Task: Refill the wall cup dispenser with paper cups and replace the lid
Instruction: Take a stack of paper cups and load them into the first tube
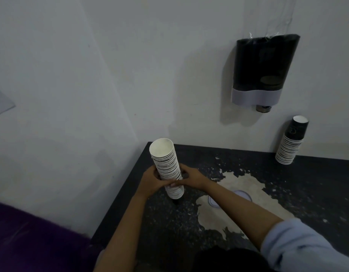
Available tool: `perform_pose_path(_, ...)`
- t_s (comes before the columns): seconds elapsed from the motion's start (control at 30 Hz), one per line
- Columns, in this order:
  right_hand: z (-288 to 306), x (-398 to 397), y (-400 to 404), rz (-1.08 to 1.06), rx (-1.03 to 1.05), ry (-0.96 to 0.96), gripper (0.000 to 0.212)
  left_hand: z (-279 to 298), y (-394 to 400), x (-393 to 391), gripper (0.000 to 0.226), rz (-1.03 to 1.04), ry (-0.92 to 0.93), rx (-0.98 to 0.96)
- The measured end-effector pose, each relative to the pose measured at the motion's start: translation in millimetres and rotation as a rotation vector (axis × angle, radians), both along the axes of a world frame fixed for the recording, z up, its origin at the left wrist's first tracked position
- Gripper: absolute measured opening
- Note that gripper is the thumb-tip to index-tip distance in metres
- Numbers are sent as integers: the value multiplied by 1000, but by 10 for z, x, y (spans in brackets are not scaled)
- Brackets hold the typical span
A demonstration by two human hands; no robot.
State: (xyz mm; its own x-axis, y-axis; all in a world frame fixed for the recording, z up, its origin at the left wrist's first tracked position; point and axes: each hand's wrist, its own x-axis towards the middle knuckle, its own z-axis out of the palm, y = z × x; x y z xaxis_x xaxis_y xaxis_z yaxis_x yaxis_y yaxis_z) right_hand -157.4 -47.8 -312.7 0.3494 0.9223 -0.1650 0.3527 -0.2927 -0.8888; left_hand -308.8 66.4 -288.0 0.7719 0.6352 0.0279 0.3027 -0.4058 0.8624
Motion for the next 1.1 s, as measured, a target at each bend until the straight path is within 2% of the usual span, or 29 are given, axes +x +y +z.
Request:
perform_pose_path(0.3,32,29,4,-12,-41,6,79,249,83,12,67,44,-153,-128)
perform_pose_path(0.47,60,76,23,18,-92,24,82,508,118,104,63,82,-250,-118)
perform_pose_path(0.63,202,139,43,79,-145,-78,87,621,167,166,66,101,-268,-91)
perform_pose_path(0.73,303,247,41,68,-158,-190,75,681,181,226,61,97,-270,-89)
perform_pose_path(0.83,454,411,8,-7,-79,-274,51,772,179,302,58,73,-297,-98)
perform_pose_path(0.9,621,530,-17,-96,28,-262,40,830,193,401,61,61,-306,-99)
perform_pose_path(1.1,1380,734,-176,-281,398,-106,34,1063,74,795,66,8,-334,-74)
